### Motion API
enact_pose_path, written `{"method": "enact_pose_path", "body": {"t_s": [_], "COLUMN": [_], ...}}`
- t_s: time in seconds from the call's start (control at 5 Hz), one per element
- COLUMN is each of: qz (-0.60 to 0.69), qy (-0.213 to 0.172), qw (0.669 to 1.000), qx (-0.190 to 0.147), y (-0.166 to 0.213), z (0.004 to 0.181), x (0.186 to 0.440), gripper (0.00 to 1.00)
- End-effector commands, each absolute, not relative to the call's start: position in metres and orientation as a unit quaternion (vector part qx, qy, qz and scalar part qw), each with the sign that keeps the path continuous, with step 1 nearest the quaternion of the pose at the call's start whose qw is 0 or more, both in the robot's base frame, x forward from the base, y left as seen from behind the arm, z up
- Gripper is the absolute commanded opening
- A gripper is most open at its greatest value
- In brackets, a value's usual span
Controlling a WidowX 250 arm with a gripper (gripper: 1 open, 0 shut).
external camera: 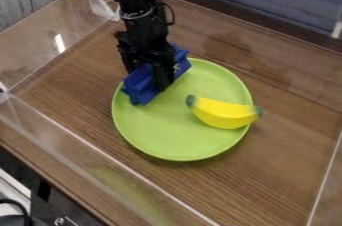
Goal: Put the blue object in the green plate
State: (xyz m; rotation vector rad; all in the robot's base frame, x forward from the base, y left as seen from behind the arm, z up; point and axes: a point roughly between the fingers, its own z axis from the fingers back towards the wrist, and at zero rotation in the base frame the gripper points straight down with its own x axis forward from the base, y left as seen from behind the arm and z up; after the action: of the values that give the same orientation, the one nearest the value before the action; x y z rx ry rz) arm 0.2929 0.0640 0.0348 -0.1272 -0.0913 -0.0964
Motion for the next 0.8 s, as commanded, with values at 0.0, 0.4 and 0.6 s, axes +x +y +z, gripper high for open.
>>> {"method": "enact_pose_path", "body": {"t_s": [0.0, 0.4, 0.6], "qz": [-0.049, -0.047, -0.046], "qy": [-0.054, -0.048, -0.044], "qw": [0.996, 0.996, 0.996], "qx": [-0.058, -0.058, -0.058], "y": [0.0626, 0.0622, 0.0622], "z": [0.0367, 0.0304, 0.0272], "x": [0.2996, 0.3007, 0.3011], "gripper": [1.00, 1.00, 1.00]}}
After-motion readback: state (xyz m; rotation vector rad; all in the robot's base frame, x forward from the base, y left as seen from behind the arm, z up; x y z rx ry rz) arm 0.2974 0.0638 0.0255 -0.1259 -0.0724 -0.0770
